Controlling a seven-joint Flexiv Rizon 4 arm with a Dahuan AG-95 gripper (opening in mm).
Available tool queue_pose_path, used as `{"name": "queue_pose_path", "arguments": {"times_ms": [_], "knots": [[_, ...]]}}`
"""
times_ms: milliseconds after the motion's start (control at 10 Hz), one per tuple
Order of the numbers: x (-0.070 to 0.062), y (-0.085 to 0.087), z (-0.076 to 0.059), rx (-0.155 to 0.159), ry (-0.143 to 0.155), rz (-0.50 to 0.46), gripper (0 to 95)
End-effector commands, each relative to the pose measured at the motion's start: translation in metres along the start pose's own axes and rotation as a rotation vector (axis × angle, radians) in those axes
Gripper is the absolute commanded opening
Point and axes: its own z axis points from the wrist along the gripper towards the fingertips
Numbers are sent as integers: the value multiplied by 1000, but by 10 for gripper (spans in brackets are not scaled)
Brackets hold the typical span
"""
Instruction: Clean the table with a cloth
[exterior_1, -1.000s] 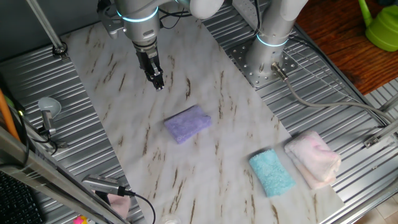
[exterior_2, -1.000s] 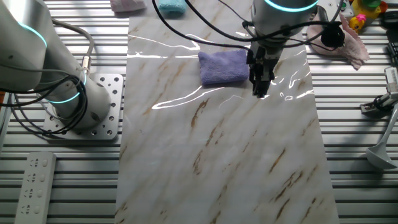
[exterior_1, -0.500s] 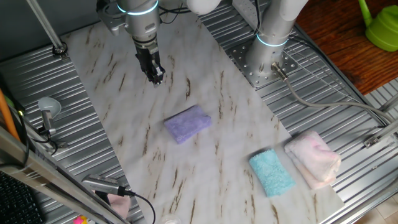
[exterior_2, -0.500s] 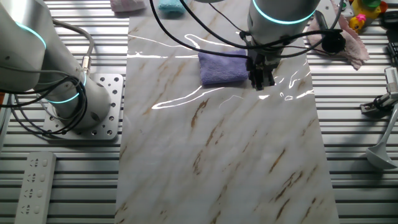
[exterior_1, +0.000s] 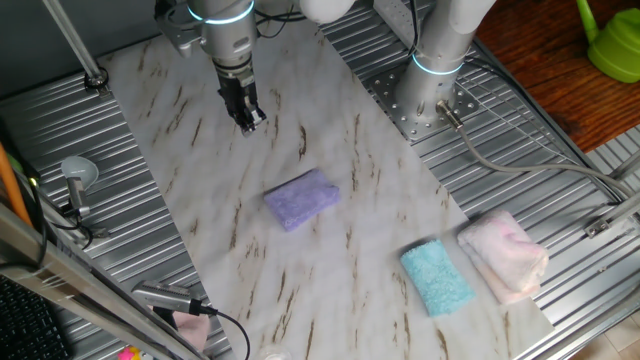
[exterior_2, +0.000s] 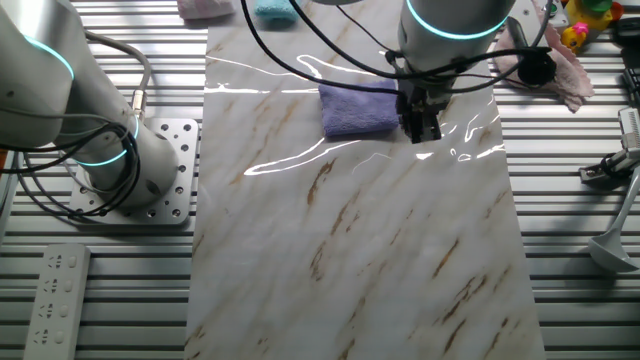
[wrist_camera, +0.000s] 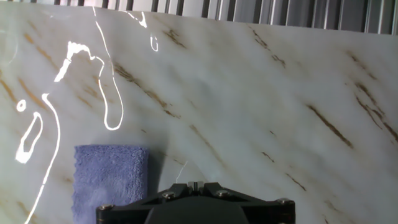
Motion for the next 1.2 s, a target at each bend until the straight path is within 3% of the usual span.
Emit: {"name": "queue_pose_path", "arguments": {"times_ms": [100, 500, 900, 1200], "knots": [[-3, -1, -1, -1, 3, -13, 0], [-17, -10, 5, -2, 2, -59, 0], [-34, -37, 16, -1, 3, -118, 0], [-27, -53, 18, 4, 4, -161, 0]]}}
